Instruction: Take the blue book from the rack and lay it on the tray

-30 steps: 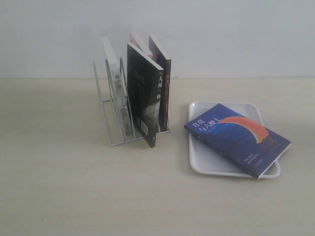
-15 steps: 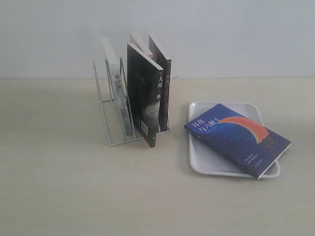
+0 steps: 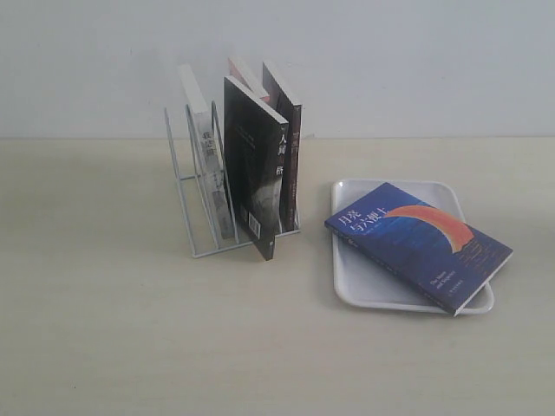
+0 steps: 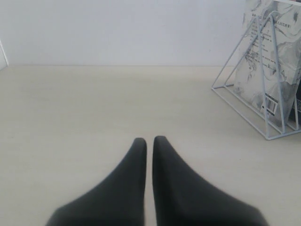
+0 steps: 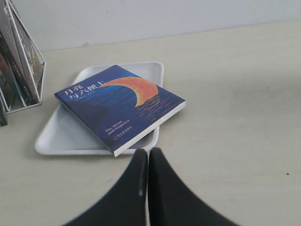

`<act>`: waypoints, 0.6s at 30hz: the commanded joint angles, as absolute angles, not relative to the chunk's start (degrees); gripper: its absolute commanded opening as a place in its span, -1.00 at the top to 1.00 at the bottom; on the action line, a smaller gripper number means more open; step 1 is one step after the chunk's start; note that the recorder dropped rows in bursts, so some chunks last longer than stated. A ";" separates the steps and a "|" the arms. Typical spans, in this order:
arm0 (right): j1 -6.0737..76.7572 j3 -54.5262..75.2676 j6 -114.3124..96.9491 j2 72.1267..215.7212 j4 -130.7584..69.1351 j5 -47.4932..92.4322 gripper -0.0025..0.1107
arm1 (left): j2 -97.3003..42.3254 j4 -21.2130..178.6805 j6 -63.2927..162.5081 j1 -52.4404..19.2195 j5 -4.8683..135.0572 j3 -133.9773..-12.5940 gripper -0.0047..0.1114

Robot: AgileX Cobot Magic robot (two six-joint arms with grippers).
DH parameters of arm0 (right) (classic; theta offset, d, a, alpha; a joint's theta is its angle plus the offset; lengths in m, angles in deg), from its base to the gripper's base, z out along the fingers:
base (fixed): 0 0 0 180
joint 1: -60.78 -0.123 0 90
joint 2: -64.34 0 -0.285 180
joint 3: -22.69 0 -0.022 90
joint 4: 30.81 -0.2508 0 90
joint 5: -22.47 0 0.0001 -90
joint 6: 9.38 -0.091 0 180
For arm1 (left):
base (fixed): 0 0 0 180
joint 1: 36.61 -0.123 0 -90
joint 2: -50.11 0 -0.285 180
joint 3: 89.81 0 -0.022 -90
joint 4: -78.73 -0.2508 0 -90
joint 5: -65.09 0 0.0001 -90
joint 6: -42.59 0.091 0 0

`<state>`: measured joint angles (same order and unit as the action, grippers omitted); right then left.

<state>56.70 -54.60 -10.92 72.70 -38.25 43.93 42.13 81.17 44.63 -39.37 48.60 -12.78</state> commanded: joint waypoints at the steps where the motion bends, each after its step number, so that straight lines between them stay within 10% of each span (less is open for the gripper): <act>1: 56.78 -54.53 -10.87 72.80 -37.89 43.76 0.96 | 42.33 81.10 44.50 -39.38 48.83 -12.59 0.85; 18: 56.78 -54.53 -10.87 72.80 -37.88 43.35 0.96 | 42.33 81.10 44.50 -39.38 48.83 -12.59 0.85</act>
